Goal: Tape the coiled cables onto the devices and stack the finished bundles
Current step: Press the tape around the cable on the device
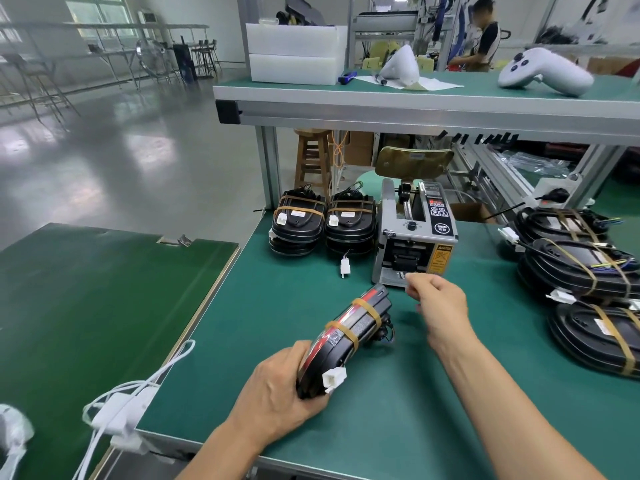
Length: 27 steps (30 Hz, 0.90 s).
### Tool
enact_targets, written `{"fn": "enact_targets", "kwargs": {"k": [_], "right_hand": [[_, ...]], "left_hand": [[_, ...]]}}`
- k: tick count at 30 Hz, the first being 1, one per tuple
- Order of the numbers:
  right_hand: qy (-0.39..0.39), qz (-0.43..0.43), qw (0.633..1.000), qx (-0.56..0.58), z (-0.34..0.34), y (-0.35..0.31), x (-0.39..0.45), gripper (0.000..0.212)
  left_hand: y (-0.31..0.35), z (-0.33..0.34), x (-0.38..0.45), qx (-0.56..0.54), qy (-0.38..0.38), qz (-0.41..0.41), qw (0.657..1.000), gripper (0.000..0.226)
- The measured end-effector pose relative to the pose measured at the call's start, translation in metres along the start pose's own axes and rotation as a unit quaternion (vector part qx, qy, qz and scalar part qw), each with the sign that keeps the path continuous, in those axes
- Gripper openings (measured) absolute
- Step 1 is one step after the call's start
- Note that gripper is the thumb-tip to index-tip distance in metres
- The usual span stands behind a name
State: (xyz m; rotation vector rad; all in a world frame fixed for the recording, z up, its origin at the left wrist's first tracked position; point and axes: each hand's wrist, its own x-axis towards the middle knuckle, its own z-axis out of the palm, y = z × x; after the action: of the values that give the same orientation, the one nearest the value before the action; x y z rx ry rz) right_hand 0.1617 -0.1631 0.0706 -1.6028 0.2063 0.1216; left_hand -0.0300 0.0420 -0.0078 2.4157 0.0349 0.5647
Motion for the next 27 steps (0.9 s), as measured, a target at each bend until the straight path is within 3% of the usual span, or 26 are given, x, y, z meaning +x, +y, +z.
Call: {"fn": "enact_targets", "kwargs": {"k": [4,6,27], "right_hand": [[-0.153,-0.007,0.988,0.026,-0.014,-0.007,-0.029,0.015],[-0.186,-0.017,0.982,0.005,-0.014,-0.011,-0.036,0.023],[-0.155,-0.095,0.982,-0.055,-0.009,-0.014,-0.037,0.018]], "left_hand": [[0.002,-0.001,0.000,-0.001,-0.004,-0.005,1.000,0.038],[0.004,-0.002,0.000,-0.005,-0.001,-0.005,1.000,0.037],[0.001,-0.002,0.000,0.006,-0.011,0.001,1.000,0.040]]}}
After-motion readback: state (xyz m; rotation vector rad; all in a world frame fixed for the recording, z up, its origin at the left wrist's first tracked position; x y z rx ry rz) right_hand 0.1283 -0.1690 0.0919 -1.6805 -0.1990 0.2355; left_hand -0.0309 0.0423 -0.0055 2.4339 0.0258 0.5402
